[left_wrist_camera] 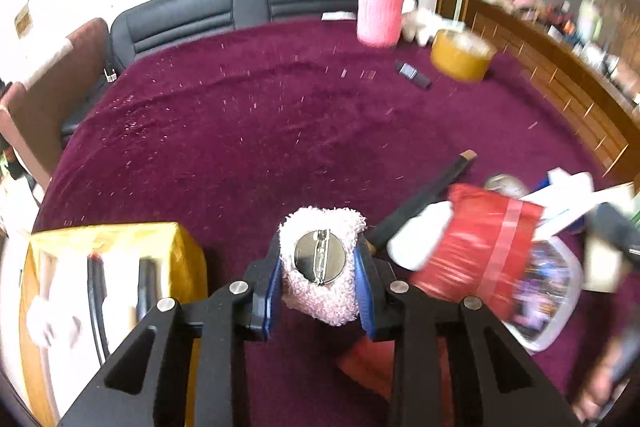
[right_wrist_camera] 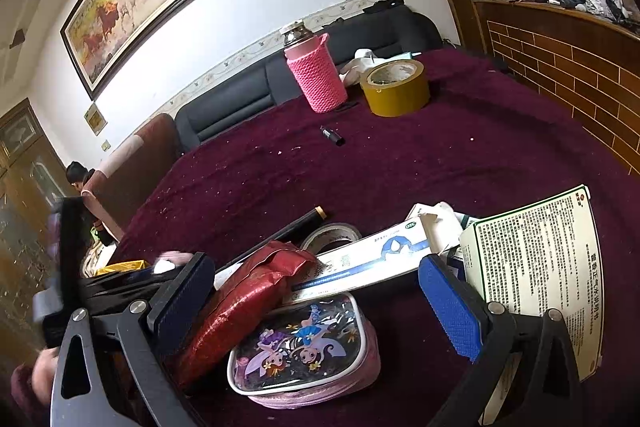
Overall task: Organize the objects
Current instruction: 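Carry the pink fuzzy ball over the yellow box with the left tool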
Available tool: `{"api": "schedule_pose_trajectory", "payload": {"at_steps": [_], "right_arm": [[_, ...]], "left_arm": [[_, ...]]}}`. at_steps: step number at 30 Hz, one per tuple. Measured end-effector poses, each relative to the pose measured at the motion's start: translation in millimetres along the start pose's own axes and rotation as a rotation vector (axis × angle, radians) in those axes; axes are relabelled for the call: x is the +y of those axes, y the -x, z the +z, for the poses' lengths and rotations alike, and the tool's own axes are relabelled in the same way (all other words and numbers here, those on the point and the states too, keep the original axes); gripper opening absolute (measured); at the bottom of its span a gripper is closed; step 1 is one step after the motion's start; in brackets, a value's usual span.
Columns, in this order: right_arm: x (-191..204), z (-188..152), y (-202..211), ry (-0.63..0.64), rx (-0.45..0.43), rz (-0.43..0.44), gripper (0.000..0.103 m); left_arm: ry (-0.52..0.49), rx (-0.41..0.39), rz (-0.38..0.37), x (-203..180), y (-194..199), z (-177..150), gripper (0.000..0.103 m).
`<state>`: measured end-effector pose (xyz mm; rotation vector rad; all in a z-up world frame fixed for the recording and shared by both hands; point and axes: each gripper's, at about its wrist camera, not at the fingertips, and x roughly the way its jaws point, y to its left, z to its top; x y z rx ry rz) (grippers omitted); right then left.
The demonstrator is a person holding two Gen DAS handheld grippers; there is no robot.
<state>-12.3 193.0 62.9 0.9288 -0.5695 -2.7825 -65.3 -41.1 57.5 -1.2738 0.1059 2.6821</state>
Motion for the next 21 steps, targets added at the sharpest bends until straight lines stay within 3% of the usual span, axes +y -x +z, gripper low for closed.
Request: {"api": "schedule_pose_trajectory", "payload": {"at_steps": [7,13,18,21], "right_arm": [[3.0,0.6,4.7,0.024,-0.037,-0.017,0.103],[19.5,-4.6,16.7,0.101,-0.109,-0.073,0.103],[15.9,1.9,43.2,0.05,-0.098,-0.057,0.103],[9.6,8.9,57.7,0.038,-0.075,-0.092,0.103]], "left_arm": [[0.129,-0.13,-0.128,15.6,88.7,-35.9,0.03],[0.161,-0.227,-0.139,27.3,135.6,-66.3,0.03],[0.129,-0.269,-0.121,36.8,159.6,-84.0,0.031],[0.117,-0.294,-0.127,41.7,168.0,-93.7,0.031]]}}
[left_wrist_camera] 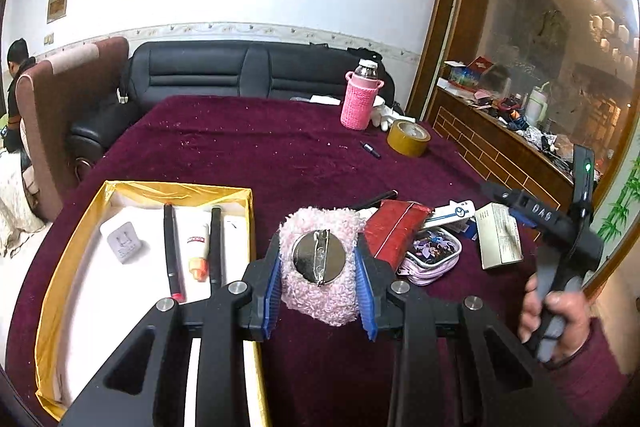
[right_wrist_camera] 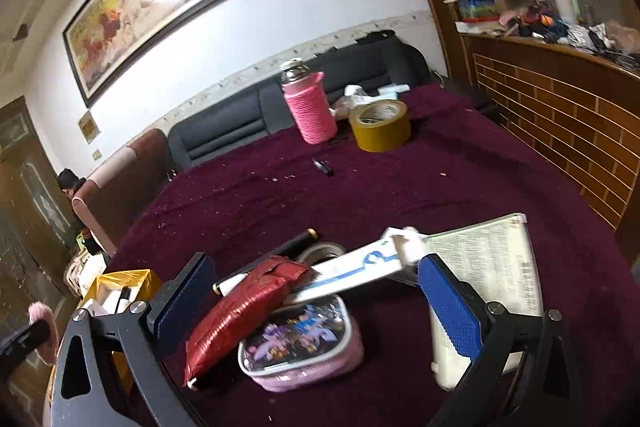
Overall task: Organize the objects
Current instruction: 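Carry the pink fuzzy ball over the yellow box with the left tool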
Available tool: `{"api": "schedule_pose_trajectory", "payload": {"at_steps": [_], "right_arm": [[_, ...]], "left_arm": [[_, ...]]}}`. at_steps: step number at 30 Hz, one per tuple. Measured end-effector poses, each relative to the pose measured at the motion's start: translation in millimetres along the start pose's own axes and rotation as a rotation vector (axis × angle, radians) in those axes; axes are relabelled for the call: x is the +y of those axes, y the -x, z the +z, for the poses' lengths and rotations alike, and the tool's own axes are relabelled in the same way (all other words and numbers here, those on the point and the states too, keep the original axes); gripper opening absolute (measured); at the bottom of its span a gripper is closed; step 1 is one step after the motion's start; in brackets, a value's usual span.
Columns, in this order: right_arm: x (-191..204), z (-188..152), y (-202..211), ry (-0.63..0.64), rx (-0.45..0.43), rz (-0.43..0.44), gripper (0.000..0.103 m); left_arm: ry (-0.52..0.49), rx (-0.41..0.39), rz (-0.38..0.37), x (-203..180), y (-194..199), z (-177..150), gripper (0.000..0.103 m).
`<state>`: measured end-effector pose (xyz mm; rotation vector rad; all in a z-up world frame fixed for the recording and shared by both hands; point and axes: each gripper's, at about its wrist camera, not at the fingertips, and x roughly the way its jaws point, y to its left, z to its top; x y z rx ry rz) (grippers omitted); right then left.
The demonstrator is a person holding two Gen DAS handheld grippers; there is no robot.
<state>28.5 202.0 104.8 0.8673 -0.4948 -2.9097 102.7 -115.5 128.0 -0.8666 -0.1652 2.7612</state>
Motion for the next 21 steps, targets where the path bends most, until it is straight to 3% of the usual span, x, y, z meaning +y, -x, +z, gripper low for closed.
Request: {"api": "schedule_pose_trajectory", "payload": {"at_steps": [4,6,9,16,21], "right_arm": [[-7.6,1.2,15.4,0.044,-0.024,-0.083,0.103],[-13.5,0.7,17.9,0.087,-0.031,-0.17,0.103],[-25.4,2.6,10.3,0.115,0.017,-0.254,0.103],[-40.1,1.0,-11.3,0.053,0.114,-0.272,0.103],[-36.9,3.1,4.9,0.012,0.059,-0.234,0.103]], "left_arm": [[0.014,-0.023,0.011,13.0,9.4,-1.3,0.031],[0.027,-0.044,0.032,22.5,17.0,-2.2,0.031],[0.062,-0.047,0.036,36.9,21.7,-6.0,0.031],[0.108,-0.021,0.031,53.5,21.6,-17.1,0.031],[0.117,-0.028,0.042,58.8,23.4,-17.4,0.031]]}}
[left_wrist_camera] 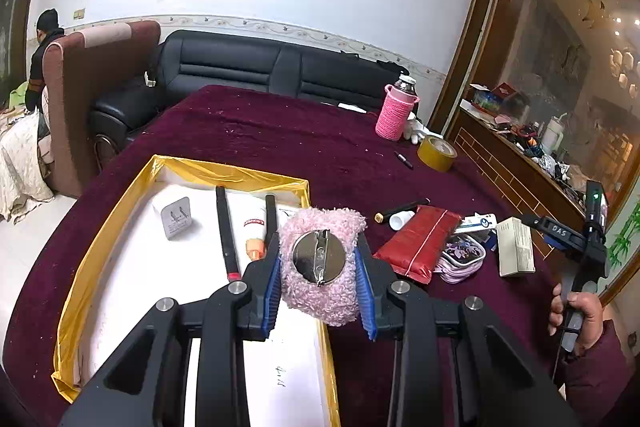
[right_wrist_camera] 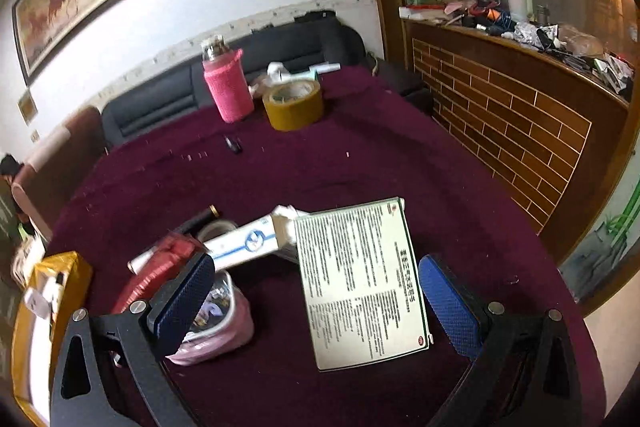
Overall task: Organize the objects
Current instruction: 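Carry the pink fuzzy ball over the yellow box with the left tool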
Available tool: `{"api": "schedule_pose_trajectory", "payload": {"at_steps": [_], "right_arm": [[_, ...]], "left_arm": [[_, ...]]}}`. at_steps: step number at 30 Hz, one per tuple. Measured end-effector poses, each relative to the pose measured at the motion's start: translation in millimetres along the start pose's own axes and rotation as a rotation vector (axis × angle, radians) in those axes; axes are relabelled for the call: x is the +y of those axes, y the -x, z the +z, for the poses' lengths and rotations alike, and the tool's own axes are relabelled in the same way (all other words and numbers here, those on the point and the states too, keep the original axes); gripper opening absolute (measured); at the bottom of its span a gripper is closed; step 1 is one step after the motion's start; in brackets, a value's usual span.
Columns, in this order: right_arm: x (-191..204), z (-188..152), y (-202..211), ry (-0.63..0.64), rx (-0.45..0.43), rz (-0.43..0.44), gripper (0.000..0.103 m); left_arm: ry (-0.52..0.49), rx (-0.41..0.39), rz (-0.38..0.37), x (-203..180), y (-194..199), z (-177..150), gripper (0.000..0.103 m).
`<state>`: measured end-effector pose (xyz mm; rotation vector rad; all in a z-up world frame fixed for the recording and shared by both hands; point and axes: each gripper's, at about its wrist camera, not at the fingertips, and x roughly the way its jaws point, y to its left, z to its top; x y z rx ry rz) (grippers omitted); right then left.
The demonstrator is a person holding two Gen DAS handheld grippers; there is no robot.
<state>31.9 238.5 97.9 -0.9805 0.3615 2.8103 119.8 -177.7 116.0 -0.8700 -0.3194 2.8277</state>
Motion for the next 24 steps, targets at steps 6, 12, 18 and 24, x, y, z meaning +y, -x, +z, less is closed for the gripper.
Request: {"api": "schedule_pose_trajectory", "payload": {"at_steps": [6,12,18,24], "right_arm": [[-14.5,2.2,3.8,-0.007,0.002,-0.034,0.103],[-35.2,1.6,8.4,-0.053,0.021,-0.032,0.103],[-24.2,1.9,-15.0,0.004,0.102,-0.039,0.103],[-6.3,4.8,-2.1,-0.03,0.048,0.025,0.103]], "left_arm": [[0.005,-0.004,-0.015,0.9,1.3,-3.6,0.031],[-0.006,0.011,-0.028,-4.5,-1.4,-7.0,0.031],[0.025,0.02,-0.013,3.9,2.5,-8.5,0.031],[0.05,-0.002,0.041,21.4,16.7,-5.8,0.031]]}}
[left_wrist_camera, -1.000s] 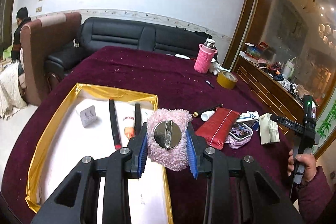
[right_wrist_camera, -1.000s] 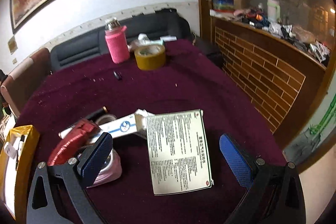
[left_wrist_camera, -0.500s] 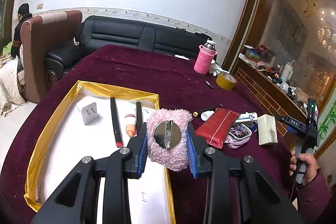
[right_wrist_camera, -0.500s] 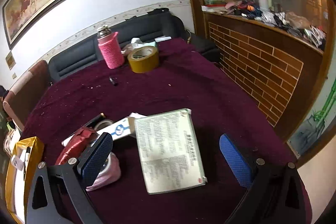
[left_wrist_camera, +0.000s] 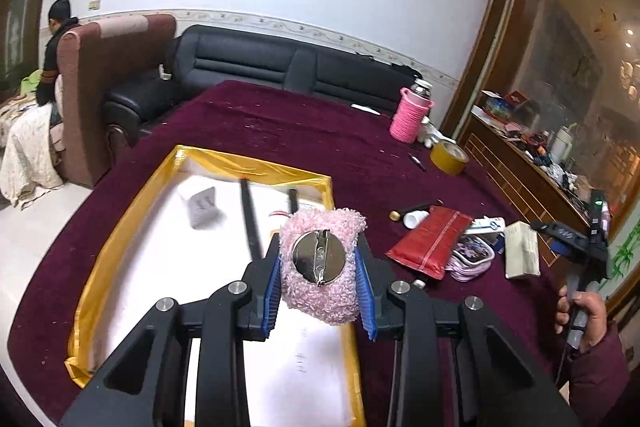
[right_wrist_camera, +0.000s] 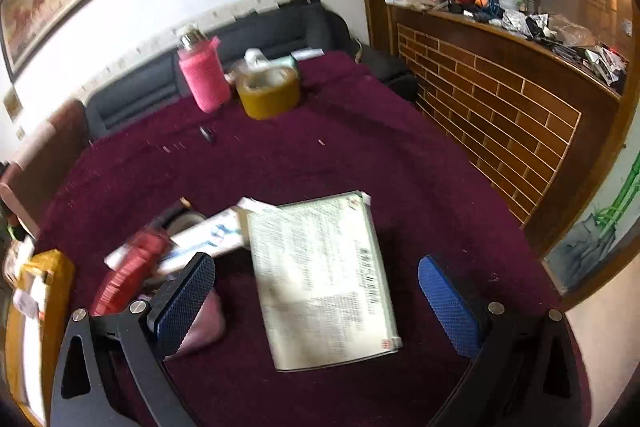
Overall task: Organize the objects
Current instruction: 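Carry the pink fuzzy ball over the yellow box with the left tool, then grasp the red pouch with the right tool while the left tool holds the pink ball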
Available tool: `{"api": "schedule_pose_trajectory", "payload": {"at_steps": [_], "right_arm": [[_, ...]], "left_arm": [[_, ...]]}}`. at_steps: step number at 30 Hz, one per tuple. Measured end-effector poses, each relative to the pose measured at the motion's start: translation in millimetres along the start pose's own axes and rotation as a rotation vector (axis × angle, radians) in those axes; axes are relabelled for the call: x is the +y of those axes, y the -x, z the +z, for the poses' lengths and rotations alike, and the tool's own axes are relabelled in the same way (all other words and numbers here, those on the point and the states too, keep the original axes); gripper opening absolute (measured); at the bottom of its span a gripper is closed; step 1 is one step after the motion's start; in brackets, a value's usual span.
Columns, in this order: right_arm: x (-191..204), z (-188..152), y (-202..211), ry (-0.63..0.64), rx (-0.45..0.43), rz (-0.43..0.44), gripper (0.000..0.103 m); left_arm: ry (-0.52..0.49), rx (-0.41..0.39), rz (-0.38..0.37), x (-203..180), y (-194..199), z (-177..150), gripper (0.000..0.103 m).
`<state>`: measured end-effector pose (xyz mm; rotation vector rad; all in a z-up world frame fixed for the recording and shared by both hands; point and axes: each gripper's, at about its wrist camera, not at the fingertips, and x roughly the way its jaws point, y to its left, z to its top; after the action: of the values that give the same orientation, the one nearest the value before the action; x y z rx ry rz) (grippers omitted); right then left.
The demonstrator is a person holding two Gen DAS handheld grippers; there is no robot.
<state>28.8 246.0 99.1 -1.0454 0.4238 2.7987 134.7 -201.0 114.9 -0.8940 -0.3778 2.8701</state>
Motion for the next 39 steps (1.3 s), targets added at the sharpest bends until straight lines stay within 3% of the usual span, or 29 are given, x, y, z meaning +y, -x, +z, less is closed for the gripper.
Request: {"api": "schedule_pose_trajectory", "payload": {"at_steps": [3,6,9,11,12,14,21,26,27,29,30,31,36,39], "right_arm": [[21.1,-2.7,3.5,-0.041,0.035,0.204,0.103],[52.2,-12.7,-19.5,-0.078,0.18,0.427,0.103],[87.3,-29.9,-49.6,-0.125,0.319,0.57,0.103],[102.7,-39.4,-64.8,-0.147,0.388,0.614,0.103],[112.5,-44.5,-72.3,-0.154,0.415,0.608,0.103],[124.4,-43.8,-69.7,-0.127,0.372,0.556,0.103],[147.7,-40.6,-76.9,-0.027,0.367,0.363,0.103],[162.2,-34.9,-93.0,0.026,0.371,0.291,0.103],[169.9,-36.0,-95.2,0.069,0.365,0.281,0.101],[181.2,-39.0,-98.0,0.14,0.354,0.27,0.08],[185.0,-41.1,-100.1,0.171,0.365,0.287,0.057],[187.9,-42.7,-101.9,0.18,0.377,0.305,0.045],[185.7,-46.6,-113.8,0.163,0.432,0.337,0.044],[180.1,-43.3,-116.9,0.077,0.456,0.348,0.053]], "left_arm": [[0.03,-0.003,0.018,14.3,2.7,0.2,0.031],[0.08,-0.003,0.026,31.8,5.2,0.2,0.031],[0.111,-0.011,0.052,47.2,12.6,0.4,0.031],[0.116,-0.024,0.066,55.5,20.4,0.8,0.031],[0.116,-0.029,0.071,58.7,23.2,0.8,0.032],[0.115,-0.042,0.083,66.0,29.4,0.4,0.032],[0.146,-0.041,0.086,88.2,29.2,-3.5,0.032],[0.165,-0.04,0.082,96.9,30.1,-6.5,0.032],[0.166,-0.044,0.085,98.3,31.2,-6.4,0.032],[0.168,-0.051,0.09,101.3,33.2,-6.2,0.032],[0.169,-0.053,0.092,102.7,33.6,-5.9,0.032],[0.171,-0.055,0.093,104.0,33.5,-5.4,0.032],[0.179,-0.048,0.078,106.5,28.6,-5.7,0.032],[0.186,-0.049,0.069,109.5,27.6,-7.2,0.032]]}}
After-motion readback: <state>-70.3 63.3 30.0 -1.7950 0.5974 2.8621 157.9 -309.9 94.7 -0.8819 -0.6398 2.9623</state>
